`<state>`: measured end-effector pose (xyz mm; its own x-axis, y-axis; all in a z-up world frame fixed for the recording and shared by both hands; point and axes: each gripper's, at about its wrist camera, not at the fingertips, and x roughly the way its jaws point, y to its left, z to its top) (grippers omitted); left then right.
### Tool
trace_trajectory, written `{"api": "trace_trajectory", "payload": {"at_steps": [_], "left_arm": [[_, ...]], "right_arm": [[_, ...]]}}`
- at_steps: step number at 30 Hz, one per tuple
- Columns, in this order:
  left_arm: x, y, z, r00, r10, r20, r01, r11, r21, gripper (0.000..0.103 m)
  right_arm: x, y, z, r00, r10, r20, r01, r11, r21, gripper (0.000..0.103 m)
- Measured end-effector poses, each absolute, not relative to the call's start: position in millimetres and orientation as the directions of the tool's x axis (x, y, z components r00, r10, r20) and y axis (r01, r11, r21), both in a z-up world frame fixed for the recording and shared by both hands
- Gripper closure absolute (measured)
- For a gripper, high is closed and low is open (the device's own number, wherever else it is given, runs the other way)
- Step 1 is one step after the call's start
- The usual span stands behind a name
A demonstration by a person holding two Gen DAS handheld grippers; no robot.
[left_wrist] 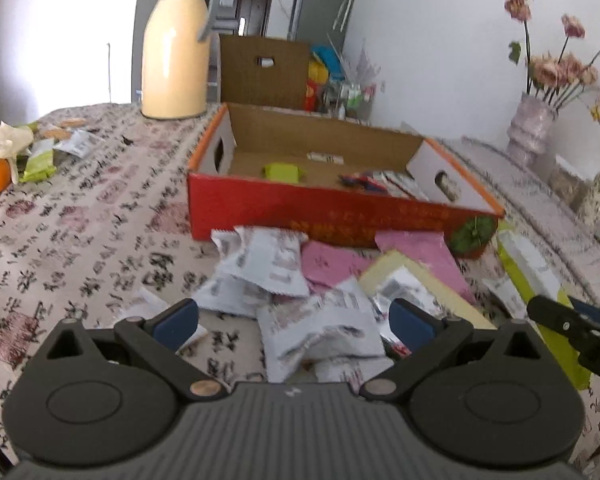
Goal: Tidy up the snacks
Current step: 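Grasp a white wrapped pastry with the left tool while the right tool holds the bar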
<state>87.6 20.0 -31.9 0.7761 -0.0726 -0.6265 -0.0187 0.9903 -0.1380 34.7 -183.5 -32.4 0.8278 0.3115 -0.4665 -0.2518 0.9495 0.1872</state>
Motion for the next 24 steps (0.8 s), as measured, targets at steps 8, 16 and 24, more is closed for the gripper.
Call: {"api": "trace_trajectory", "payload": {"at_steps": [8,16,24], "left_arm": [[109,13,-37,0.72,-0.051,-0.692,-0.06,0.989,-0.135,0.0],[127,23,-51,0.666,-0.075,-0.742,-0.109,0.974,-0.196,0.0],[118,37,-57,0.676,-0.096,-0.731,-0.111,0.967,-0.23,0.015]], "right_arm": [[25,-193,-35,0.832,0.308,-0.461,-0.238,0.949,0.205,0.068],[24,-203,-41,0.833,0.302,-0.464,-0.217,0.949,0.228,0.068],[26,-203,-44,0.827,0.312,-0.468,-0.222,0.945,0.239,0.068]]}}
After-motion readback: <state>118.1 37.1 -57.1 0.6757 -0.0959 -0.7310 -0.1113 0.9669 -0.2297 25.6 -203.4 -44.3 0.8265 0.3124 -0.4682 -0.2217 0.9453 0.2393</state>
